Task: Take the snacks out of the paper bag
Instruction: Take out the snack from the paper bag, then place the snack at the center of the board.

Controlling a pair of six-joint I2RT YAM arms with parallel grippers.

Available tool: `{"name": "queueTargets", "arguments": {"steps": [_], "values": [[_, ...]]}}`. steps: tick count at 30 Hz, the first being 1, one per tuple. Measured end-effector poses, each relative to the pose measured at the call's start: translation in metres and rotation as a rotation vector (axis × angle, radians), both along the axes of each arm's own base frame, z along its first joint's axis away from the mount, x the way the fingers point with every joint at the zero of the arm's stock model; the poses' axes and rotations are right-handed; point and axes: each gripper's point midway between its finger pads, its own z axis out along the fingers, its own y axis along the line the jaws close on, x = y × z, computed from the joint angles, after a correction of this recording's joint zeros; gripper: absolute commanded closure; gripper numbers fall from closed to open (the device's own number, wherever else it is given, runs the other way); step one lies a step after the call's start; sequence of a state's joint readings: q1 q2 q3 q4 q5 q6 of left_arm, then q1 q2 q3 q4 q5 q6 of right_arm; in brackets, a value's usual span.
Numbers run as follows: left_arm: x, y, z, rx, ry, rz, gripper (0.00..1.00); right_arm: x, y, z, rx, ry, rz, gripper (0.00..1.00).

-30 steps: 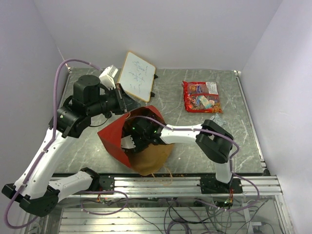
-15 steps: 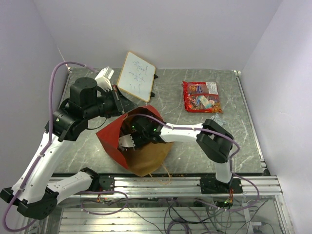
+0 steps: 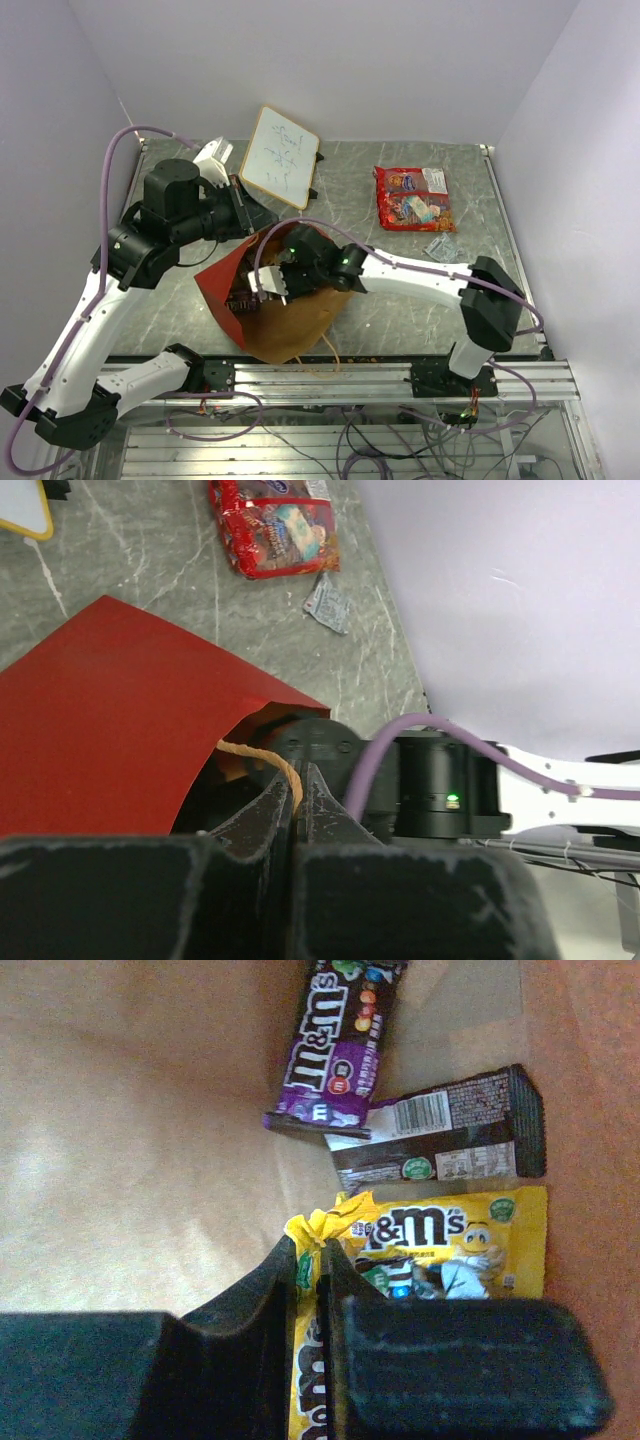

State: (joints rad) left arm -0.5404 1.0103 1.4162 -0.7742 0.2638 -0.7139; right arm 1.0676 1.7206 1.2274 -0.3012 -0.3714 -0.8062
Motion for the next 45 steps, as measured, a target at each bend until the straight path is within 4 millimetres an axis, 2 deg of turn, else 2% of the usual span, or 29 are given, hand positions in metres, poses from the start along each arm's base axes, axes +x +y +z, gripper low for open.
{"name": "queueTargets", "arguments": {"steps": [4,9,17,22,27,30,34,35,38,42,45], "values": [[0.001,0.003,-0.001,0.023,-0.005,0.01,0.93,-0.017,-0.013,0.015,0.028,0.055,-0.006,1.0],[0.001,0.005,-0.001,0.029,-0.012,0.011,0.93,-0.027,-0.025,0.026,0.052,0.094,-0.036,1.0],[-0.004,0.007,0.005,0.018,-0.029,0.012,0.93,-0.036,-0.035,0.065,0.152,0.127,-0.098,1.0],[-0.004,0.008,0.005,0.017,-0.029,0.012,0.93,-0.043,-0.046,0.082,0.204,0.148,-0.135,1.0],[-0.004,0.007,0.005,0.015,-0.027,0.013,0.93,-0.044,-0.053,0.112,0.278,0.14,-0.176,1.0],[-0.003,0.006,0.0,0.016,-0.017,0.014,0.93,-0.039,-0.057,0.143,0.336,0.113,-0.214,1.0],[-0.003,0.006,-0.006,0.021,-0.003,0.015,0.93,-0.027,-0.058,0.204,0.451,0.05,-0.268,1.0],[-0.002,0.006,-0.006,0.022,-0.004,0.015,0.93,-0.023,-0.061,0.223,0.491,0.024,-0.289,1.0],[-0.001,0.005,-0.007,0.026,-0.003,0.013,0.93,-0.011,-0.077,0.258,0.58,-0.043,-0.378,1.0],[0.003,0.003,-0.009,0.039,0.002,0.009,0.93,0.013,-0.107,0.282,0.669,-0.114,-0.587,1.0],[0.006,0.002,-0.011,0.048,0.004,0.007,0.93,0.035,-0.131,0.283,0.709,-0.15,-0.783,1.0]]}}
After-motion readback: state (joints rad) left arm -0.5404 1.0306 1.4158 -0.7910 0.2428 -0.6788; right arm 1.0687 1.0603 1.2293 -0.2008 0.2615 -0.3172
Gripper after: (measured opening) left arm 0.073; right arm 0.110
